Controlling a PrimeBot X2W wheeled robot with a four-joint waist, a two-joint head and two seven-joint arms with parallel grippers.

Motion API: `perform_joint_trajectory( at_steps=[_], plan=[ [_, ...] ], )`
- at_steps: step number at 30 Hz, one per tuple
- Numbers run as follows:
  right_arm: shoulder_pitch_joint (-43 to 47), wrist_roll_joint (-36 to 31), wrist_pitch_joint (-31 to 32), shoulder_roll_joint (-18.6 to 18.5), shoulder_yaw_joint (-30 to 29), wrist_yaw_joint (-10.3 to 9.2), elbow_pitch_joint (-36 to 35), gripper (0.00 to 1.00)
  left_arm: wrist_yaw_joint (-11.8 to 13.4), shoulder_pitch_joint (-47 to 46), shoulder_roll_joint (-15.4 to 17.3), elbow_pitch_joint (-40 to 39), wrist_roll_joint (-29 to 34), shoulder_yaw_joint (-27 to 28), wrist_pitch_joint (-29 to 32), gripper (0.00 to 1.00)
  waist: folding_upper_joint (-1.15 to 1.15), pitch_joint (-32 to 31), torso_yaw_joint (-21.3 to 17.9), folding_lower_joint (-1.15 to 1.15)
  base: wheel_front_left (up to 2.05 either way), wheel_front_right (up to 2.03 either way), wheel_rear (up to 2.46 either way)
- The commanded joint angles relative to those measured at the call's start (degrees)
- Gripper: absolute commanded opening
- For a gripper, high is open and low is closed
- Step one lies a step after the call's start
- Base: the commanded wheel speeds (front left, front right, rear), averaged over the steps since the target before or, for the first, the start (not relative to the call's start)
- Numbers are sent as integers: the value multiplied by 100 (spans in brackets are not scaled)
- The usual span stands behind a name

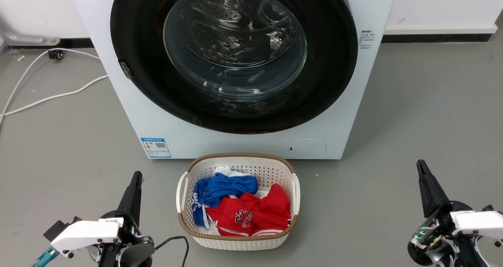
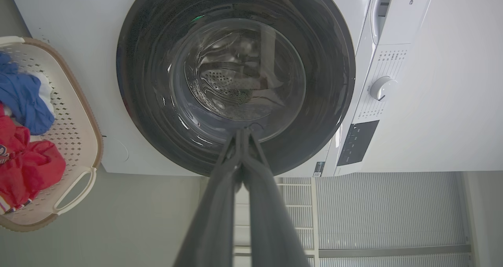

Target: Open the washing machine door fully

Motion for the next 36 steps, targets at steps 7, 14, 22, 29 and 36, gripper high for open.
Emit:
perform_joint_trajectory(
  at_steps=[7,14,22,29,36],
  plan=[
    [-60,-50,18,25,-13,17,7,0,-16,-57,-6,9,19,21,8,0,0,0,0,0,0,0,0],
    [-61,-53,21,28,-17,17,8,0,-16,-58,-8,8,24,24,12,0,0,0,0,0,0,0,0],
    [-61,-49,25,31,-20,17,8,0,-16,-58,-10,8,27,27,13,0,0,0,0,0,0,0,0],
    [99,-29,-27,18,11,-1,56,100,2,81,-28,87,17,-43,-32,100,0,1,-1,0,0,0,0],
    [186,-109,-204,17,117,0,-142,100,1,77,-27,-32,97,-249,-234,100,0,2,0,0,0,0,0]
  ],
)
